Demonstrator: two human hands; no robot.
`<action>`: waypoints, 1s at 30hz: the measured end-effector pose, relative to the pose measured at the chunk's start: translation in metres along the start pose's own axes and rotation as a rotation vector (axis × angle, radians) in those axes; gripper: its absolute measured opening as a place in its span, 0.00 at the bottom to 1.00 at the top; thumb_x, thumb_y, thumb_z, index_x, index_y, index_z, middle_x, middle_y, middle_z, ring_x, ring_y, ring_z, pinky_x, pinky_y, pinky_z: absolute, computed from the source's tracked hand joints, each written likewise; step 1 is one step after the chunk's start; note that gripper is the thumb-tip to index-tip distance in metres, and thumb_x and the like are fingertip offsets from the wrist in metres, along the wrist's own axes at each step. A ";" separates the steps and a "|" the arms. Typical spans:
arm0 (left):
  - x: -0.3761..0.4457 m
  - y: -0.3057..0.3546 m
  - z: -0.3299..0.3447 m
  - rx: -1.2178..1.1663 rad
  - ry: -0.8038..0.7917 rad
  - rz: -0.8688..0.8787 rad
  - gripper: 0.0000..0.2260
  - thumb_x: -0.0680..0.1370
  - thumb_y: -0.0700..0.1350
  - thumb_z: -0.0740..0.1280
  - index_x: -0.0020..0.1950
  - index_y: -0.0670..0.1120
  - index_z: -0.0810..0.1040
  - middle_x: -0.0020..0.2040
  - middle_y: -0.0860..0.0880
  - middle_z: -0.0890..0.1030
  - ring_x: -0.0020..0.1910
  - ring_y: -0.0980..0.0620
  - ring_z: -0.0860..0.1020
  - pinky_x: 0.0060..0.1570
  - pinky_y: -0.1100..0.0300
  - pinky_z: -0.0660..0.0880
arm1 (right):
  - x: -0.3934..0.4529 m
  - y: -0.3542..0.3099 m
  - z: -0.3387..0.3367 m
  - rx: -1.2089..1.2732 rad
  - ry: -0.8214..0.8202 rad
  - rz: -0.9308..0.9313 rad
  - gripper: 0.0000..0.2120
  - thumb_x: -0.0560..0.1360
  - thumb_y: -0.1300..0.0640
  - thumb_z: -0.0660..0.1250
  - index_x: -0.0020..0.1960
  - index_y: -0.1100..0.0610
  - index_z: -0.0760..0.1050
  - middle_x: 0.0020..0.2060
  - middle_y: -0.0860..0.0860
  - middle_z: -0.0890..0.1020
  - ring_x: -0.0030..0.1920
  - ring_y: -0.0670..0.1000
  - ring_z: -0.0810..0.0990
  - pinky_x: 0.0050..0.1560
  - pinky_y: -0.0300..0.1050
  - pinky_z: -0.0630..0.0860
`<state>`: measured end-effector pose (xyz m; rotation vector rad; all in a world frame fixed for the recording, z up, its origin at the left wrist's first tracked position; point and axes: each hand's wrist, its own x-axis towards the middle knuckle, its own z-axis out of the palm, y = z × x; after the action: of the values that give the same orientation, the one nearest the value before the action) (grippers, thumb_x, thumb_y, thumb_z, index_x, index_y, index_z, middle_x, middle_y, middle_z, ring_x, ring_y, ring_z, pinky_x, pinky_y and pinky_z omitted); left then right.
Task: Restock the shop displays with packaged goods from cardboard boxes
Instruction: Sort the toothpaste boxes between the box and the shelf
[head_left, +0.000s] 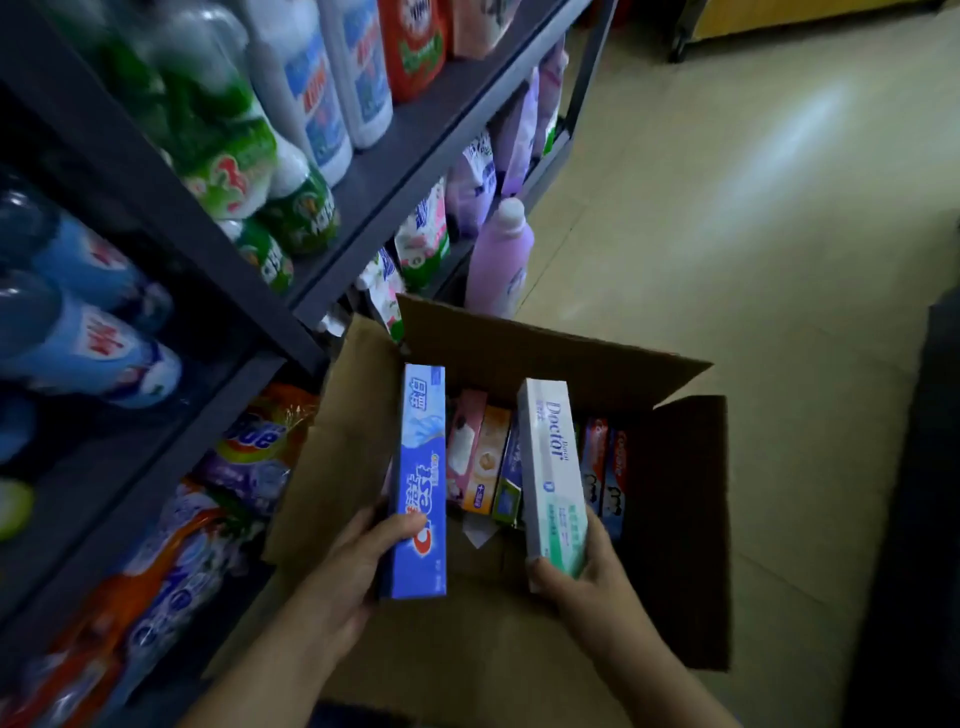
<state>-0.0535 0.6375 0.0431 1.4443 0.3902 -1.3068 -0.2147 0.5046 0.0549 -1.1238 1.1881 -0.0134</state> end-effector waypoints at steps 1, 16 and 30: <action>-0.015 0.004 -0.001 -0.004 0.007 -0.014 0.46 0.39 0.54 0.82 0.56 0.47 0.76 0.44 0.42 0.85 0.47 0.43 0.82 0.41 0.52 0.78 | -0.012 -0.008 0.000 -0.005 -0.005 0.004 0.38 0.73 0.65 0.70 0.72 0.42 0.55 0.60 0.44 0.71 0.62 0.48 0.71 0.63 0.52 0.74; -0.323 0.112 0.017 -0.151 0.007 0.247 0.33 0.53 0.47 0.77 0.58 0.47 0.78 0.48 0.42 0.85 0.42 0.46 0.84 0.38 0.56 0.80 | -0.264 -0.218 0.030 -0.153 -0.312 -0.240 0.34 0.70 0.69 0.72 0.67 0.45 0.65 0.56 0.42 0.79 0.58 0.44 0.78 0.64 0.53 0.74; -0.473 0.020 -0.018 -0.621 0.354 0.438 0.49 0.38 0.51 0.84 0.58 0.41 0.77 0.43 0.37 0.84 0.38 0.40 0.83 0.38 0.51 0.76 | -0.355 -0.228 0.059 -0.507 -0.741 -0.388 0.35 0.65 0.65 0.77 0.69 0.54 0.69 0.57 0.55 0.80 0.56 0.56 0.79 0.46 0.36 0.77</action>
<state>-0.1892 0.8356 0.4518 1.1309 0.6087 -0.5053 -0.2074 0.6230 0.4645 -1.6011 0.2989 0.3946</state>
